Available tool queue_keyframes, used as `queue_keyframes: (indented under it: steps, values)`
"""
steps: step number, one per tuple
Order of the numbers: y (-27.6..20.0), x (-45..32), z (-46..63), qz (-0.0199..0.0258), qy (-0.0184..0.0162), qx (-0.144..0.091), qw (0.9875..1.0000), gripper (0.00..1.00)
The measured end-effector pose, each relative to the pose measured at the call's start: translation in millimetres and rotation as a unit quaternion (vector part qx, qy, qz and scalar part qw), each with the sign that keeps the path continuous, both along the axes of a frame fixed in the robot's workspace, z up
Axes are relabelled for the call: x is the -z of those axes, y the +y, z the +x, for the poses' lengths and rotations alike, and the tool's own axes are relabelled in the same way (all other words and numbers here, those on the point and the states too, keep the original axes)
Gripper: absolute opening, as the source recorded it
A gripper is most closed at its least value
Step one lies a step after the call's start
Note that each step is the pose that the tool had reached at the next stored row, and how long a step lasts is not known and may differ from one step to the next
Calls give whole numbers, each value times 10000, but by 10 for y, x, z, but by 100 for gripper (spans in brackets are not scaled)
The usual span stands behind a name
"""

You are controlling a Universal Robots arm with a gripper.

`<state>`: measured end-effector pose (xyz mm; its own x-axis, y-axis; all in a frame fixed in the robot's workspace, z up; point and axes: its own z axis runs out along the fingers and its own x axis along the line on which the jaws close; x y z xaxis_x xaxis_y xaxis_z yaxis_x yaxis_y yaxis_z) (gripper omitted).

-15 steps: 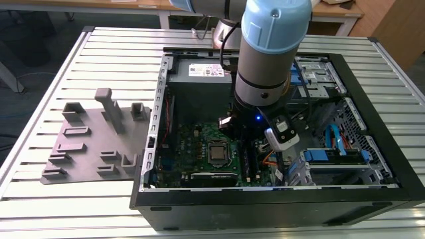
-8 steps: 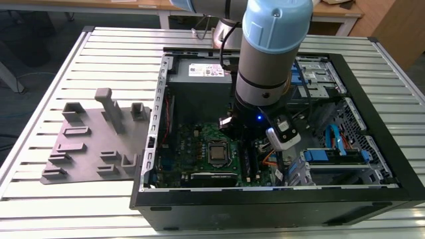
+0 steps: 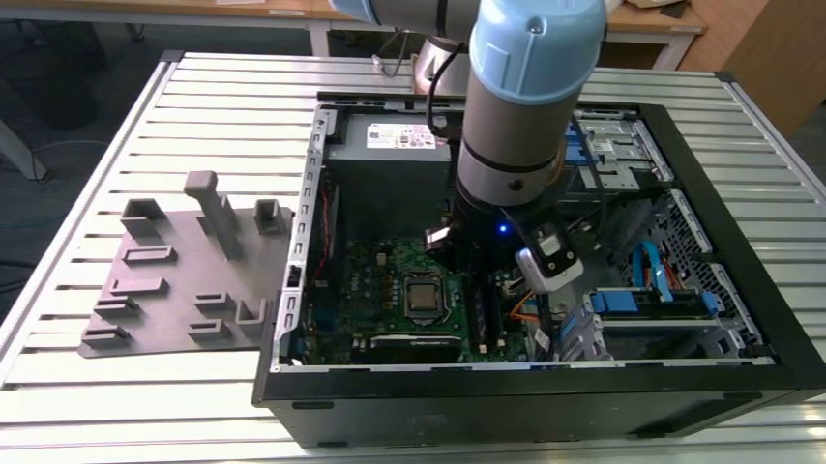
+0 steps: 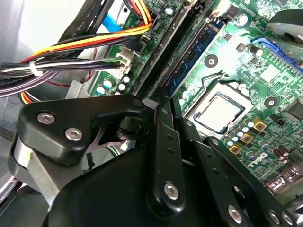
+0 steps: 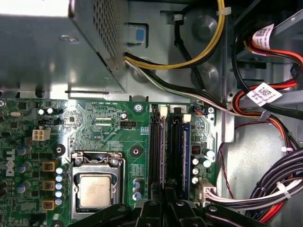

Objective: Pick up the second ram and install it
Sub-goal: 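Insert the second ram into the second slot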

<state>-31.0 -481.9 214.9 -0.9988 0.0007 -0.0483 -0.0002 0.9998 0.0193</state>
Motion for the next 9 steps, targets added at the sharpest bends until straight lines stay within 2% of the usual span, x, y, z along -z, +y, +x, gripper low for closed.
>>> queue_keyframes:
  steps: [9]
  values:
    - [0,52,-2,6,0,20,10000,11]
